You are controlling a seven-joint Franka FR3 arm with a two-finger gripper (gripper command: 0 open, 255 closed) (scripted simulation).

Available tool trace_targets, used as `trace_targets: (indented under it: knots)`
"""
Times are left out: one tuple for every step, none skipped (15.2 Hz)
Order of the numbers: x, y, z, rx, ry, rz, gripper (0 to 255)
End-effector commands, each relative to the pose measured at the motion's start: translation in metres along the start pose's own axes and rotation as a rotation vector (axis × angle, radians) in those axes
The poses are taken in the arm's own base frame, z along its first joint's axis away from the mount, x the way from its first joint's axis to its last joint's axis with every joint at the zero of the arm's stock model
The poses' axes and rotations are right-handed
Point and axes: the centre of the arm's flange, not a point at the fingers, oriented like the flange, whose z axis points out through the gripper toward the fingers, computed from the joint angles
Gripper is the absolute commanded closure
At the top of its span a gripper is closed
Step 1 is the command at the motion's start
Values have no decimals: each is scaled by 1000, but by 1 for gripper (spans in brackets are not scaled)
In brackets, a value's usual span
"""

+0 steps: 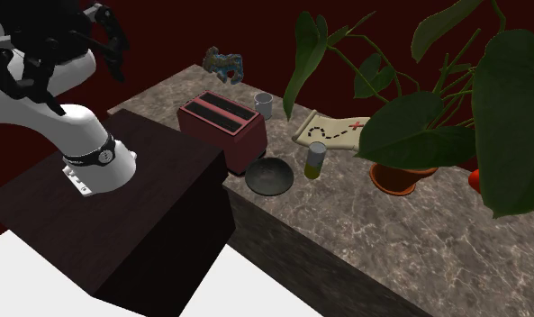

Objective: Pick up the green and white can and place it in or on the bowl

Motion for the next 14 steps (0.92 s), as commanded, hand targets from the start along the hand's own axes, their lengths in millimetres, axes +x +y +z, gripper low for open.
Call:
trace_targets:
  knots:
    - [0,0,0,0,0,0,0]
    - [5,-9,7,0,3,0,0]
    - [11,-19,15,-1,6,0,0]
    - [16,-28,22,-1,10,1,0]
    - [22,-37,29,-1,13,1,0]
    - [27,-46,37,-1,16,1,0]
    - [33,-56,44,-2,19,1,0]
    - [38,-65,51,-2,22,2,0]
    - [44,-74,58,-2,25,2,0]
    - [49,-84,66,-3,29,2,0]
    - [55,-93,73,-3,32,2,0]
    - [61,-102,80,-3,35,2,0]
    - [66,-111,87,-3,38,3,0]
    - [72,-121,95,-4,41,3,0]
